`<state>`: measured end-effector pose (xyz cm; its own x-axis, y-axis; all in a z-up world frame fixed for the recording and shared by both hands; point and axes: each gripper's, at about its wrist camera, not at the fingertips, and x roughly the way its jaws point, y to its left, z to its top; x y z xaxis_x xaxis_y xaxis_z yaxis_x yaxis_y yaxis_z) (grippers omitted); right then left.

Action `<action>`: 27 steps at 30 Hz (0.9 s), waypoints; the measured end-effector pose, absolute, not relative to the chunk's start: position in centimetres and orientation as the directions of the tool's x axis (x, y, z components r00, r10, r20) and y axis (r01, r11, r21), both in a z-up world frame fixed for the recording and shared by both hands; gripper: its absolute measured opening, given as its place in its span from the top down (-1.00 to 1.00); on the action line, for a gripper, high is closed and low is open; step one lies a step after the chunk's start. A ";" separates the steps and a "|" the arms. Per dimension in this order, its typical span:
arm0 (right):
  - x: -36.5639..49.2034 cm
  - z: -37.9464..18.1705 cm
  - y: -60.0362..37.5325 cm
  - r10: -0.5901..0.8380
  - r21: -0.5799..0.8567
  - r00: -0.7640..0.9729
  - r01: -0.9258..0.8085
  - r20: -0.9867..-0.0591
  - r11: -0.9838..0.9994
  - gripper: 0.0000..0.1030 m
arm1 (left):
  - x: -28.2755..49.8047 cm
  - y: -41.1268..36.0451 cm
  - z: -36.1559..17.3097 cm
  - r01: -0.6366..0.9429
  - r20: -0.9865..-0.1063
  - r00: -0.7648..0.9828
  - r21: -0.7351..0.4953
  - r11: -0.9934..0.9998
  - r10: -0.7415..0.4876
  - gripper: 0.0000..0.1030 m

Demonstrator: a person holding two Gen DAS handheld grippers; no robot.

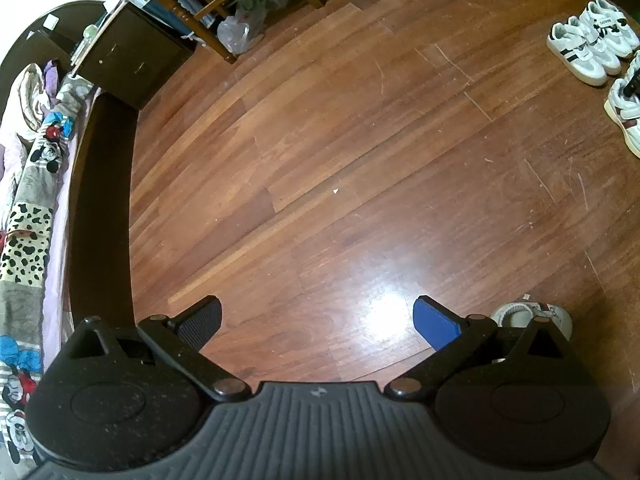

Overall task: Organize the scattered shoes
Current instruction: 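Carry the cream baby shoes with the right tool to the group and release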

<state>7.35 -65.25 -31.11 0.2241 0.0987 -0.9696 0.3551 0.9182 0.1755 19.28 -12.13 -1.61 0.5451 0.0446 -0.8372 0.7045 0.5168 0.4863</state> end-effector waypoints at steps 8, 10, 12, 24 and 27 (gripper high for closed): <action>6.3 -31.3 -63.7 0.004 0.090 0.247 0.337 -0.969 0.937 0.66 | 19.6 -12.1 -2.8 0.706 -0.840 0.541 0.485 0.516 0.050 -0.99; 6.8 -31.4 -62.3 -0.073 -0.010 0.225 0.268 -0.972 0.963 0.79 | 19.4 -11.9 -1.9 0.702 -0.839 0.543 0.485 0.521 0.049 -0.99; 7.2 -31.4 -61.3 -0.134 -0.089 0.212 0.209 -0.968 0.974 0.80 | 19.6 -12.0 -2.0 0.701 -0.838 0.544 0.484 0.524 0.046 -0.99; 6.9 -29.8 -62.3 -0.117 -0.034 0.267 0.295 -0.956 0.955 0.60 | 19.1 -11.5 -1.0 0.694 -0.832 0.553 0.486 0.531 0.038 -0.99; 4.6 -28.1 -62.2 -0.135 -0.007 0.344 0.347 -0.929 0.938 0.54 | 18.9 -11.3 -0.9 0.693 -0.830 0.556 0.488 0.530 0.037 -0.99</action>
